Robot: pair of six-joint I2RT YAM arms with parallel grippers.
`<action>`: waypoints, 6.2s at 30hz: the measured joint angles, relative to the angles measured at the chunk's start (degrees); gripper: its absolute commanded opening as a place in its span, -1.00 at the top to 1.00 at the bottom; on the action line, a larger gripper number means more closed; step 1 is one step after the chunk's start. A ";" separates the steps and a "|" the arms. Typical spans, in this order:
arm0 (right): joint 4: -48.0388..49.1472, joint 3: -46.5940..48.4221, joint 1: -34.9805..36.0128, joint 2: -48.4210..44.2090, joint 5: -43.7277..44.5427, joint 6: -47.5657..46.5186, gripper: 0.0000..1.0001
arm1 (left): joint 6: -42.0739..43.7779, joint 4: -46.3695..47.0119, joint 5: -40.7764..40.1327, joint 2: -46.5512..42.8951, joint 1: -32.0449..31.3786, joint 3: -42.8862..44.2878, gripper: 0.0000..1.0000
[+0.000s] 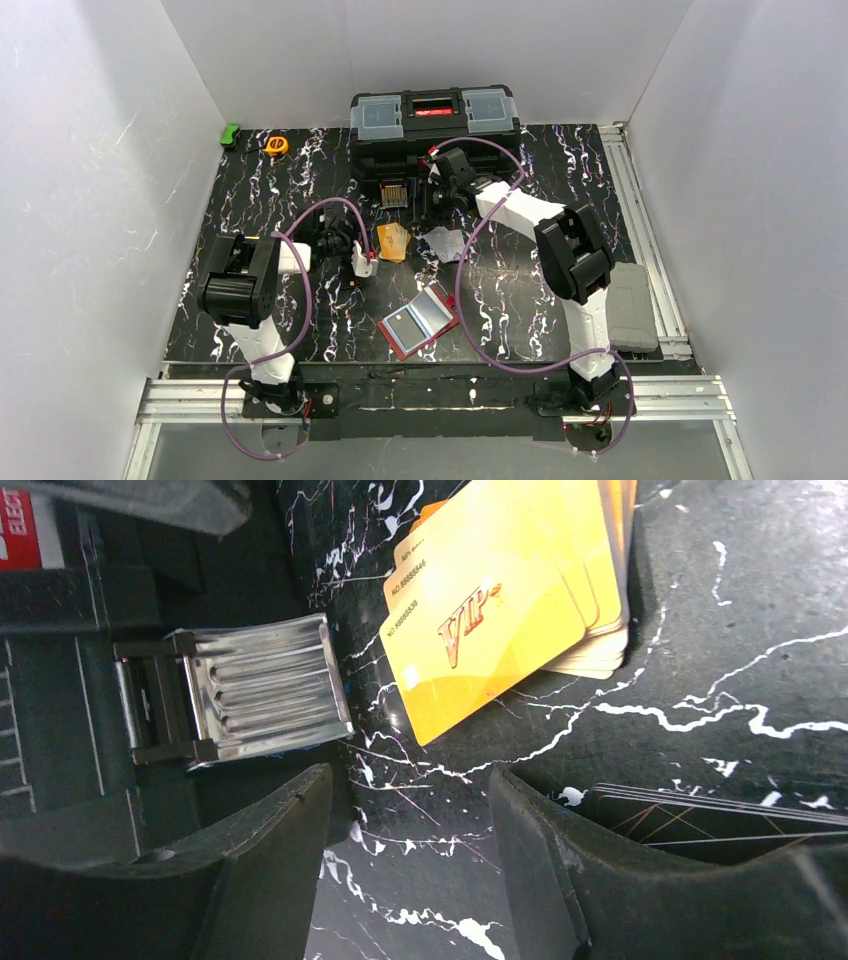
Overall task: Put the credit cards into the card holder
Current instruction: Pick up the credit card from the center of the board.
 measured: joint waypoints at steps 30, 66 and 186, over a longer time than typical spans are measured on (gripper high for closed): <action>1.36 0.63 0.17 1.64 -0.20 2.34 -0.21 | -47.82 -13.07 -9.90 -13.86 -3.48 11.89 -0.29; 6.29 -3.06 1.55 -0.94 1.68 1.55 0.26 | -114.95 -26.40 -1.73 11.39 2.60 25.33 0.01; 11.21 -0.57 6.21 7.43 -5.77 4.50 0.21 | -116.63 -22.84 4.81 16.28 3.76 26.45 1.00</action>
